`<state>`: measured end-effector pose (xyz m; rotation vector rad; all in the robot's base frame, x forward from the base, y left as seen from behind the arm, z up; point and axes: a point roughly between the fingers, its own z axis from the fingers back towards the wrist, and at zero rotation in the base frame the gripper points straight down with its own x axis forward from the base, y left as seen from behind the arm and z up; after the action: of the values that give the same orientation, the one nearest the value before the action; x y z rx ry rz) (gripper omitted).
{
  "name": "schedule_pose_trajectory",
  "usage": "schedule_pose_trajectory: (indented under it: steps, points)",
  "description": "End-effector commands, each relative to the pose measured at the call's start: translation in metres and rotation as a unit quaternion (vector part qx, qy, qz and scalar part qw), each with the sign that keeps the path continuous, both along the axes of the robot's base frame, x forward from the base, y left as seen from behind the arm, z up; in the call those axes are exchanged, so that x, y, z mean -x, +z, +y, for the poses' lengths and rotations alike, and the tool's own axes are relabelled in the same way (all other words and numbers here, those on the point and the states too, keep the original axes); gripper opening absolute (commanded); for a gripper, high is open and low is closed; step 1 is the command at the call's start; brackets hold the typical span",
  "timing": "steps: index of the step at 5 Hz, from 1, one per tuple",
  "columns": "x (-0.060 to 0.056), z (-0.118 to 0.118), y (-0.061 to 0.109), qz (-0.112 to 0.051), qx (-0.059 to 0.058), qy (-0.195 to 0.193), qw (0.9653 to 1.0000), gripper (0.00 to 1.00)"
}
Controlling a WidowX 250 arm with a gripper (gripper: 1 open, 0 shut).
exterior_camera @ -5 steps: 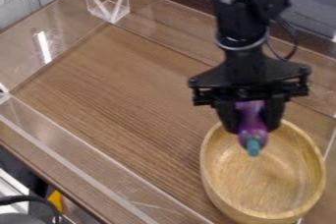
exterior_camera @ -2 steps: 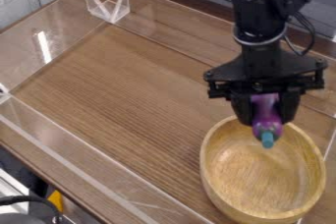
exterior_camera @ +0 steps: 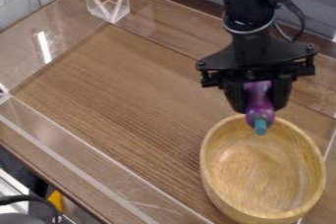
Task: Remove the purple eggplant from inside the brown bowl and put it on the table
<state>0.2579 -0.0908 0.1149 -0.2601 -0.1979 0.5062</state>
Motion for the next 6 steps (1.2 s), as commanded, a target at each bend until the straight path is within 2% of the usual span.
schedule_pose_trajectory:
  steps: [1, 2, 5, 6]
  points:
    - [-0.010, 0.002, 0.014, -0.034, 0.002, 0.009, 0.9994, 0.00]
    - [-0.014, 0.004, 0.013, -0.041, -0.003, 0.016, 0.9990, 0.00]
    - [-0.049, 0.023, -0.008, -0.066, -0.027, 0.054, 0.9960, 0.00]
    - [-0.059, 0.027, -0.015, -0.079, -0.035, 0.062, 0.9943, 0.00]
